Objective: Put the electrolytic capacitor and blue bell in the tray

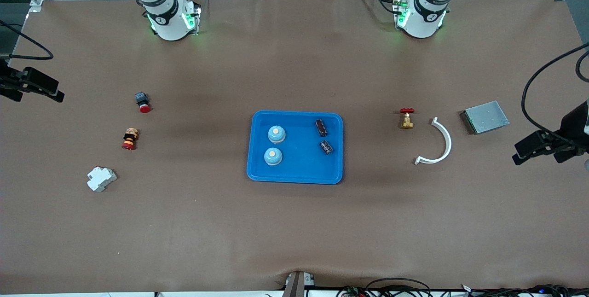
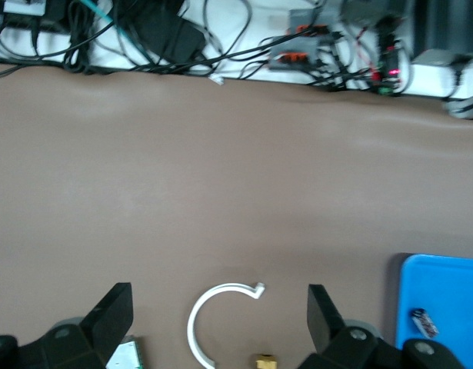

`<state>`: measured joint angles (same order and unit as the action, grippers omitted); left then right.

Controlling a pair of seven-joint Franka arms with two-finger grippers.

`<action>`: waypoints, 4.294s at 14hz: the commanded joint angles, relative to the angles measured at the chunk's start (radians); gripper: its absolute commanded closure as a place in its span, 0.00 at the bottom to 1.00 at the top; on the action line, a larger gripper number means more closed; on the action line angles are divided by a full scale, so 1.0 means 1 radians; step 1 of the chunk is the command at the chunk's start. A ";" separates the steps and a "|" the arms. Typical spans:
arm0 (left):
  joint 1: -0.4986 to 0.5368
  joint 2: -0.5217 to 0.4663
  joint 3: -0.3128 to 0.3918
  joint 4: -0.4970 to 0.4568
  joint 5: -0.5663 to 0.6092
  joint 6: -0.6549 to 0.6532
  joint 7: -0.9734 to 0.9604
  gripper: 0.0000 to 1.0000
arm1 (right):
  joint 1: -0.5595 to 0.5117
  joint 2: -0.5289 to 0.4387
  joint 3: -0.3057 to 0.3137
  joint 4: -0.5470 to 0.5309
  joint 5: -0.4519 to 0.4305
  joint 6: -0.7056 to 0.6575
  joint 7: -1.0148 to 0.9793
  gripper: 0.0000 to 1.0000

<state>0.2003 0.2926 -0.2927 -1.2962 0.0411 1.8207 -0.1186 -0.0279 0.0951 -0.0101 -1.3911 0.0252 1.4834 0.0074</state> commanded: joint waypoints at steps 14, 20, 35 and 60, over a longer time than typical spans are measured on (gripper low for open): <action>-0.117 -0.257 0.099 -0.209 -0.021 -0.084 0.091 0.00 | -0.017 -0.029 0.012 -0.037 -0.008 0.005 -0.009 0.00; -0.173 -0.259 0.118 -0.201 -0.027 -0.084 0.002 0.00 | -0.017 -0.031 0.012 -0.037 -0.008 0.005 -0.009 0.00; -0.058 -0.245 0.145 -0.166 -0.109 -0.075 0.025 0.00 | -0.017 -0.029 0.012 -0.037 -0.008 0.005 -0.009 0.00; -0.294 -0.259 0.300 -0.181 -0.086 -0.141 0.010 0.00 | -0.015 -0.029 0.012 -0.036 -0.007 -0.003 -0.003 0.00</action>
<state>-0.0584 0.0510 -0.0095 -1.4743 -0.0510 1.6965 -0.1099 -0.0281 0.0945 -0.0113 -1.4008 0.0251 1.4812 0.0075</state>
